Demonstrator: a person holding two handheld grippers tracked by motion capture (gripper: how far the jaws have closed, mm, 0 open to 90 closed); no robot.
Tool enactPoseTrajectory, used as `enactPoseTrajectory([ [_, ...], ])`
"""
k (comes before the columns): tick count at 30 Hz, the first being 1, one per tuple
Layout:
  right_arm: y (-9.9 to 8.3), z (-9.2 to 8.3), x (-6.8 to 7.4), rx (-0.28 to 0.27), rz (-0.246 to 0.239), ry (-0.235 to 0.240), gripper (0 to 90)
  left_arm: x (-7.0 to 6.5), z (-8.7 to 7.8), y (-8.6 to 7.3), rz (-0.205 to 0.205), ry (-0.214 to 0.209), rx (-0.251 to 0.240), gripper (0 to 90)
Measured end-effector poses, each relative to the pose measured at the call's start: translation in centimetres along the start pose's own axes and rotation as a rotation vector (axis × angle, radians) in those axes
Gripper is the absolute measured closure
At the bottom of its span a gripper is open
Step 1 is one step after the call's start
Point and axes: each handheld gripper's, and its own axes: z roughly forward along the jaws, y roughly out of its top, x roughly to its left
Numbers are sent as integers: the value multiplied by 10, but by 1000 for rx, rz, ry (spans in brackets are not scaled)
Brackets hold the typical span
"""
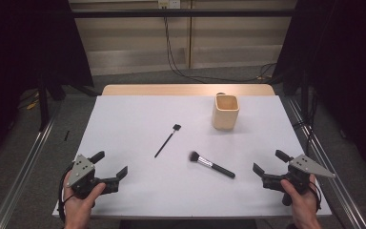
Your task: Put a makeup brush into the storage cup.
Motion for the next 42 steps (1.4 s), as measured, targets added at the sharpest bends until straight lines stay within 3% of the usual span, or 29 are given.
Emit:
enactPoseTrajectory([
  [6, 1, 2, 1, -33, -7, 9, 0, 0, 0, 2, 15, 1, -5, 37],
  [11, 0, 5, 1, -21, 4, 19, 0, -2, 2, 1, 19, -1, 8, 37],
  [18, -1, 7, 3, -5, 14, 30, 0, -3, 8, 4, -7, -15, 24, 41],
  [27, 1, 3, 6, -19, -5, 31, 0, -5, 15, 13, 36, -11, -22, 36],
  [35, 0, 6, 6, -5, 17, 35, 0, 1, 24, 29, 66, -21, -26, 37],
  [40, -1, 7, 5, -3, 7, 34, 0, 1, 32, 35, 68, -23, -31, 36],
  [42, 0, 7, 5, -5, 9, 35, 0, 1, 37, 36, 43, -43, -23, 36],
])
